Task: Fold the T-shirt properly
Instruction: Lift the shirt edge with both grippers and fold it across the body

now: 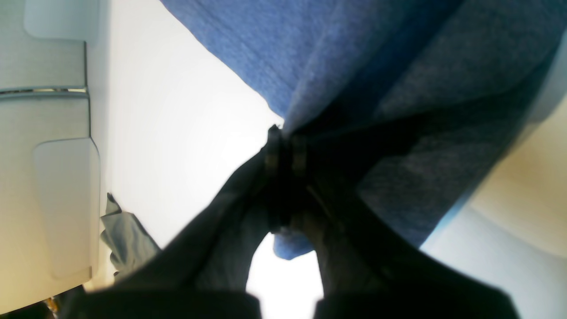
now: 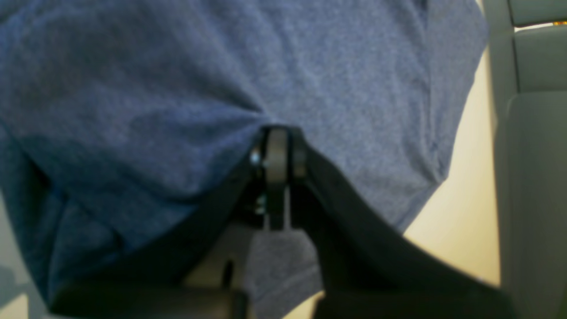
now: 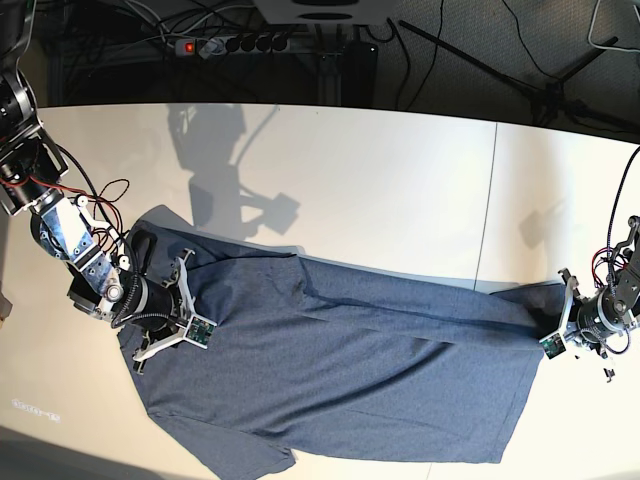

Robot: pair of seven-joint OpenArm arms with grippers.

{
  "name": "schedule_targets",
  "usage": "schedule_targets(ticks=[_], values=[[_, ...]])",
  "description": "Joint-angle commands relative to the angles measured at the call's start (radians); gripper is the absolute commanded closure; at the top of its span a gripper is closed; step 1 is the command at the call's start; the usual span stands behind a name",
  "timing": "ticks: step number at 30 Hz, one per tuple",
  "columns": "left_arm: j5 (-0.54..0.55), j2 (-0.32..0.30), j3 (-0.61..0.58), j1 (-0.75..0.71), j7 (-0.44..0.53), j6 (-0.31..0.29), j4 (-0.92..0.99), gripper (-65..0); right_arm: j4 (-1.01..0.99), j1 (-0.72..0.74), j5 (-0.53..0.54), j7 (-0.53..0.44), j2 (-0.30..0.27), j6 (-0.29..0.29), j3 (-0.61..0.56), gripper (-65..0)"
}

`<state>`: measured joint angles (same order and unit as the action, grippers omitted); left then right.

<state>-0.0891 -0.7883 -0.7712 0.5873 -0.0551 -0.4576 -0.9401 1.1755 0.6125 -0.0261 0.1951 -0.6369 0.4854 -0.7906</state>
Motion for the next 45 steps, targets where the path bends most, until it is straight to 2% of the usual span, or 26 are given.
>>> schedule_targets(ticks=[1,6,10,12,15,16,17,18,23,26,29,30,31,32,33,35,36,41,45], values=[[0.007,-0.018,0.010,0.027,0.007,-0.012,-0.005,0.0,0.003,0.029,-0.007,-0.013,-0.011,0.061,0.012,0.0],[0.020,-0.018,0.010,0.027,0.007,-0.011,-0.005,-1.1,-0.003,0.029,-0.016,-0.012,-0.009,0.061,0.012,0.0],[0.040,-0.018,0.010,0.027,0.006,-0.010,-0.005,-26.7,-0.016,0.027,-0.015,-0.015,-0.008,0.061,0.012,0.0],[0.054,-0.018,0.010,0.027,0.002,-0.007,-0.004,-32.8,-0.023,0.027,-0.014,-0.016,-0.008,0.060,0.012,-0.6],[0.112,-0.018,0.010,0.028,-0.048,0.026,-0.004,-33.1,-0.037,0.027,-0.014,-0.016,-0.009,0.058,0.012,-33.6],[0.142,-0.018,0.010,0.029,-0.071,0.048,-0.005,-33.1,-0.043,0.028,-0.014,-0.016,-0.009,0.056,0.012,-40.4],[0.167,-0.018,0.010,0.031,-0.100,0.071,-0.006,-33.1,-0.047,0.029,-0.011,-0.015,-0.009,0.049,0.013,-43.8],[0.191,-0.018,0.011,0.036,-0.127,0.080,-0.006,-33.1,-0.047,0.030,0.000,-0.015,-0.010,0.039,0.014,-44.1],[0.394,-0.020,0.016,0.082,-0.224,0.078,-0.008,-31.5,-0.045,0.029,0.166,-0.014,-0.010,0.012,0.132,-44.1],[0.480,-0.021,0.042,0.103,-0.271,0.071,-0.009,-22.6,-0.044,0.027,0.305,0.045,-0.008,0.013,0.264,-44.0],[0.578,-0.021,0.096,0.102,-0.341,0.057,-0.009,-9.8,-0.044,0.027,0.493,0.209,-0.008,0.021,0.370,-42.2],[0.610,-0.021,0.109,0.101,-0.358,0.044,-0.009,-6.1,-0.044,0.026,0.544,0.262,-0.008,0.026,0.389,-37.3],[0.640,-0.021,0.119,0.101,-0.365,0.032,-0.009,-2.7,-0.044,0.024,0.578,0.301,-0.008,0.027,0.400,-28.1],[0.670,-0.020,0.124,0.101,-0.365,0.014,-0.009,0.0,-0.044,0.021,0.604,0.332,-0.008,0.027,0.401,-15.7],[0.703,-0.018,0.125,0.101,-0.365,-0.008,-0.009,0.0,-0.044,0.014,0.629,0.358,-0.008,0.027,0.401,-1.3],[0.745,-0.009,0.124,0.096,-0.374,-0.057,-0.009,0.0,-0.044,-0.006,0.702,0.393,-0.008,0.027,0.401,0.0],[0.758,-0.002,0.124,0.090,-0.388,-0.064,-0.009,0.0,-0.044,-0.020,0.724,0.393,-0.007,0.027,0.401,0.0],[0.806,0.046,0.125,0.043,-0.428,-0.063,-0.009,0.0,-0.045,-0.089,0.721,0.393,0.020,0.027,0.401,0.0],[0.790,0.080,0.124,0.000,-0.428,-0.063,-0.008,0.0,-0.048,-0.132,0.707,0.393,0.042,0.027,0.401,0.0]])
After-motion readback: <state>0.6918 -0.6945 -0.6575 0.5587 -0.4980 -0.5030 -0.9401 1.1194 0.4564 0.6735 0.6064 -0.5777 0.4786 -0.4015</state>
